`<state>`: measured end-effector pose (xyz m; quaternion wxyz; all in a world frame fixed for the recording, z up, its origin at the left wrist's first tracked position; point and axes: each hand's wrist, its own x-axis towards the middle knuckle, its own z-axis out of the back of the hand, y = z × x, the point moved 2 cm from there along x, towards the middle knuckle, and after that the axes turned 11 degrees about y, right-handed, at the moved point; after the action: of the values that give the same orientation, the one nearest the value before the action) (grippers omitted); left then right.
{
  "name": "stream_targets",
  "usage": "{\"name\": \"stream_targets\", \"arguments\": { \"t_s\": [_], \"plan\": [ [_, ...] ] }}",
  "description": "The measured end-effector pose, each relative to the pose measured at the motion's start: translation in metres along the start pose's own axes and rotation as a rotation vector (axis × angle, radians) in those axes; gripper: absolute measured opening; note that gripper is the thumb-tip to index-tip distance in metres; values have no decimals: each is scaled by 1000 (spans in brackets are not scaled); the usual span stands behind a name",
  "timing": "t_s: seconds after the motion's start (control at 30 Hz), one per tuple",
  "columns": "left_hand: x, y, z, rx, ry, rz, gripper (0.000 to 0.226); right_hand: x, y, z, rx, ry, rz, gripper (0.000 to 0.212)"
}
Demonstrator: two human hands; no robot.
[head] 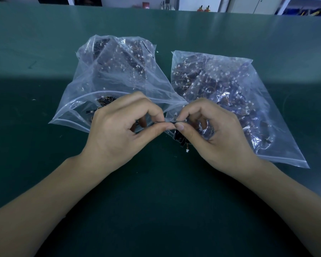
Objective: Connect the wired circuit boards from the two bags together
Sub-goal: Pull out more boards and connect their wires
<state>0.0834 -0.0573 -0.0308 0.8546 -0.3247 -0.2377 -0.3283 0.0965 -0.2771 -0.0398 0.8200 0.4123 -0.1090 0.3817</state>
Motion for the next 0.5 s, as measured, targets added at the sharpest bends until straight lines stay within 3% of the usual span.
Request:
{"name": "stream_targets", "arguments": {
  "t_s": [0.43,0.5],
  "plan": [
    [0,0,-1,-2,-19,-5,26,2,3,2,-16,13,-3,4],
    [0,1,1,-17,-46,12,22,1,4,3,-58,17,4,14]
  ]
}}
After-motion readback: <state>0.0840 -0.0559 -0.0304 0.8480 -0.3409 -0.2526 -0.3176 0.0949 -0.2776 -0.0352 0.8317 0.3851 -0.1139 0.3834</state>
